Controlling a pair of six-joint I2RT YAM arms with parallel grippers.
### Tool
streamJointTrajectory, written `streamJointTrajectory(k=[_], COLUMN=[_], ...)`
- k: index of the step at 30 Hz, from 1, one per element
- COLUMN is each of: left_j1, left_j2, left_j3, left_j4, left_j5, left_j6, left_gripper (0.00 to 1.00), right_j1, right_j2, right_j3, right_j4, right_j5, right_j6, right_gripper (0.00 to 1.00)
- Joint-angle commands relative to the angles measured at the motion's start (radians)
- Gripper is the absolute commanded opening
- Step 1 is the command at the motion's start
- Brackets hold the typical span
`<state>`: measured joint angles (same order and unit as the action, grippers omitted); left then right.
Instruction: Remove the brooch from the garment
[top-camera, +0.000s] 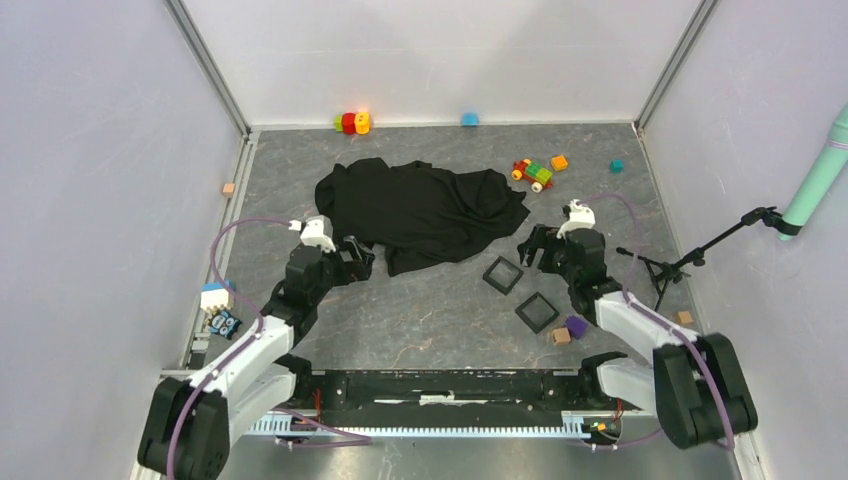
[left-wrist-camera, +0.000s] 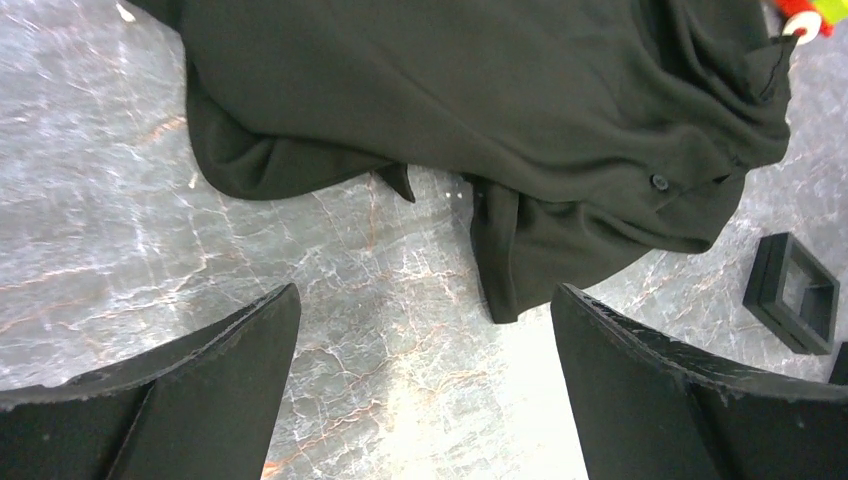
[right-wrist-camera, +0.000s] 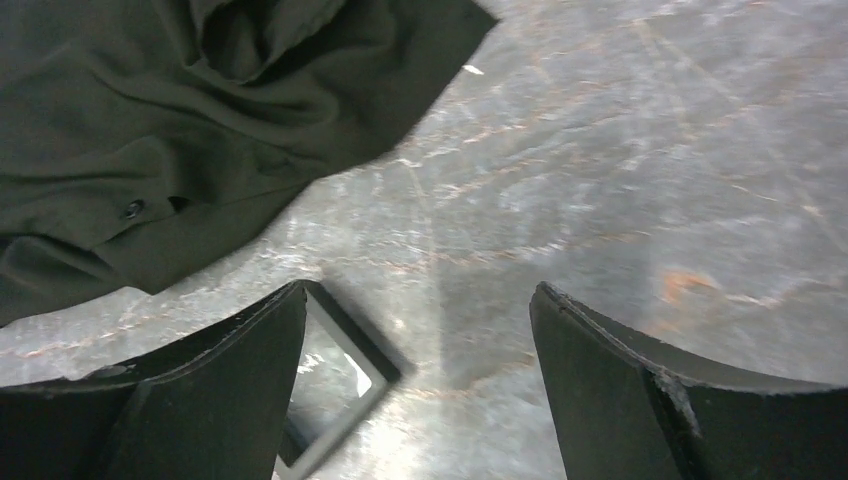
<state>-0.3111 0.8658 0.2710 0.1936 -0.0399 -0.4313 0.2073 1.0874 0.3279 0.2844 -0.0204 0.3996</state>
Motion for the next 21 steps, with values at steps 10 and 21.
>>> streamJointTrajectory(k=[10,21], left_j1=[-0.002,-0.001], left_j2=[0.095,-0.093], left_j3=[0.048,-0.015], left_j4=[0.094,0.085], left_j5=[0.1,0.047], left_j6=[-0.051,-0.045], left_gripper=[1.0,0.97], right_j1=[0.265,0.485], right_j2=[0.358,0.599], right_j3=[0.26,0.443], right_j4=[0.144,0.052], right_j5=[-0.009,0.169], right_j6=[0.084,0.011], right_gripper=[0.73,0.72])
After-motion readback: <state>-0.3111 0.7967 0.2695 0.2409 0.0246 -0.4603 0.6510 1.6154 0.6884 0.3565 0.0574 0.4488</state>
